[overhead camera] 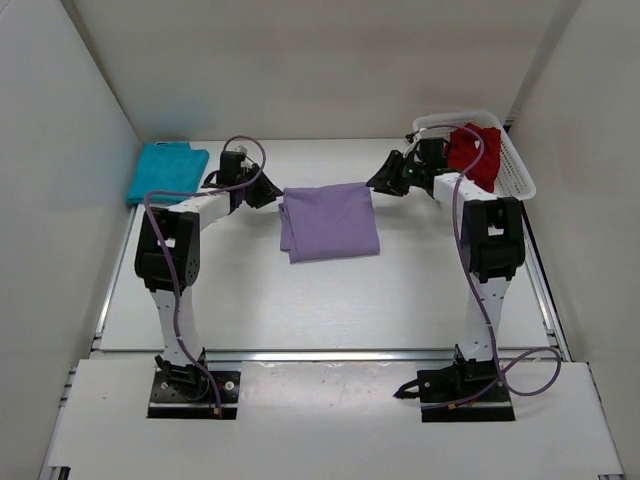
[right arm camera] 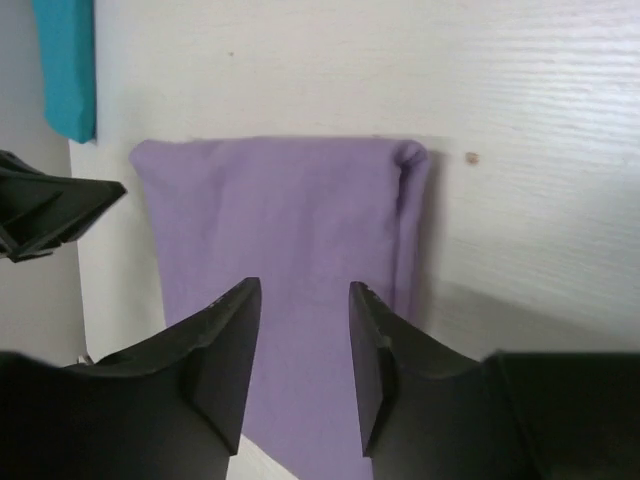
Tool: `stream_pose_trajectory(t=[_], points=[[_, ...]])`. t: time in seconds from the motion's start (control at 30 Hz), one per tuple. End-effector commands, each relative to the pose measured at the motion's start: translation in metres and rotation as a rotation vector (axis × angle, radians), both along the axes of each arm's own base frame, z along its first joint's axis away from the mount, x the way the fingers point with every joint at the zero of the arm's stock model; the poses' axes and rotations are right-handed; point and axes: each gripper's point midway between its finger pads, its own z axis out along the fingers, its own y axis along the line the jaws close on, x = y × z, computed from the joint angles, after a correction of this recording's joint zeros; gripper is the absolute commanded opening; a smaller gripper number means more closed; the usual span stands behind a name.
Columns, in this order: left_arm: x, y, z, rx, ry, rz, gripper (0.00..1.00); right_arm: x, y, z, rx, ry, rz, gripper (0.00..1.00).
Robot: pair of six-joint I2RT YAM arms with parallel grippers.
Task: Fold and stack the t-shirts
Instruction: Fold the long partially folded tshirt into a neat square, then smooth out wrinkles on the folded tshirt
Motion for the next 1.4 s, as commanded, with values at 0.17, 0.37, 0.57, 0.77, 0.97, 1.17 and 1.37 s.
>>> stream_pose_trajectory(t=[0.17, 0.37, 0.57, 0.77, 0.97, 1.17, 1.37], points=[[-0.009, -0.029, 0.078, -0.032, -0.227, -0.033, 0.38, -0.007, -0.009, 0.059, -0.05, -0.155, -0.034, 0.42], [-0.078, -0.095, 0.024, -0.043, -0.159, -0.168, 0.36, -0.053, 0.026, 0.031, -0.069, -0.102, 0.024, 0.05], [-0.112, -0.077, -0.036, -0.072, -0.023, -0.149, 0.32, -0.095, 0.023, -0.055, -0.091, 0.077, 0.011, 0.0], [-0.173, -0.056, -0.059, -0.121, 0.035, -0.127, 0.3, -0.151, 0.006, -0.109, -0.137, 0.224, -0.034, 0.0], [-0.227, -0.053, -0.053, -0.15, 0.011, -0.152, 0.31, -0.199, 0.005, -0.098, -0.117, 0.174, -0.026, 0.0], [-0.222, -0.06, -0.005, -0.148, -0.1, -0.184, 0.32, -0.189, 0.014, -0.044, -0.096, 0.036, 0.002, 0.02], [-0.16, -0.062, 0.034, -0.107, -0.21, -0.123, 0.35, -0.146, 0.036, -0.028, -0.099, -0.017, 0.102, 0.06]])
